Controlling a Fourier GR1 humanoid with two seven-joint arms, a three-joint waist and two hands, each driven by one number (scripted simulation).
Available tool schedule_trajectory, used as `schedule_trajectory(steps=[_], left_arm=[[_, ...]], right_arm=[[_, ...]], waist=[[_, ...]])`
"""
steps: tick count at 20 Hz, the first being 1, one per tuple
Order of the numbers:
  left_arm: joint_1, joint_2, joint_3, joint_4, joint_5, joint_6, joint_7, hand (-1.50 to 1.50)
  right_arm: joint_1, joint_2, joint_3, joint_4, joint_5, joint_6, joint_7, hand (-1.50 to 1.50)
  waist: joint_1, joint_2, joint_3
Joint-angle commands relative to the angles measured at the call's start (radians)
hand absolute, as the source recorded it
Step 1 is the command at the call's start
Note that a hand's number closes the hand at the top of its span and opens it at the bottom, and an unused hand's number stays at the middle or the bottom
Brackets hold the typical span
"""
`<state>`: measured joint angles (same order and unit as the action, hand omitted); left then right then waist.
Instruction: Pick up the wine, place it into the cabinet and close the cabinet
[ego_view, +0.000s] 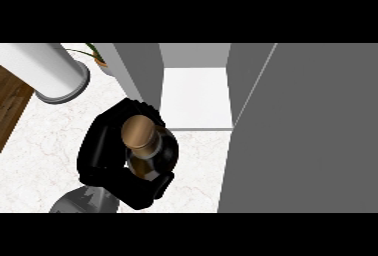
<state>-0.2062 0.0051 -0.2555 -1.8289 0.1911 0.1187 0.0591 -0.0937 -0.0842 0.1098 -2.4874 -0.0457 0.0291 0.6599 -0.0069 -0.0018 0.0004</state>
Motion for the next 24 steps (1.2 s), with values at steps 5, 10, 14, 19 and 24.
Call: schedule_trajectory(steps=[5, 10, 14, 19, 24], left_arm=[[-0.169, -0.005, -0.127, 0.091, -0.02, 0.222, 0.013, 1.5], [-0.246, -0.005, -0.146, 0.159, -0.031, 0.315, 0.031, 1.5], [-0.361, -0.005, -0.21, 0.195, -0.022, 0.464, 0.061, 1.5], [-0.351, -0.005, -0.182, 0.205, -0.064, 0.435, 0.05, 1.5], [-0.408, -0.005, -0.268, 0.299, 0.003, 0.561, -0.005, 1.5]], right_arm=[[0.011, -0.022, -0.084, -0.09, -0.142, 0.027, 0.044, -1.5], [0.011, 0.018, 0.006, -0.053, -0.039, 0.008, 0.004, -1.5], [0.06, 0.029, 0.057, -0.066, 0.007, 0.017, -0.012, -1.5], [0.068, 0.008, 0.009, -0.12, -0.057, 0.028, 0.02, -1.5], [0.077, -0.002, -0.029, -0.092, -0.09, 0.05, -0.016, -1.5]], waist=[[-0.002, 0.001, 0.0], [0.001, 0.001, 0.0], [-0.002, 0.001, 0.0], [0.002, 0.0, 0.0], [-0.006, 0.001, 0.0]])
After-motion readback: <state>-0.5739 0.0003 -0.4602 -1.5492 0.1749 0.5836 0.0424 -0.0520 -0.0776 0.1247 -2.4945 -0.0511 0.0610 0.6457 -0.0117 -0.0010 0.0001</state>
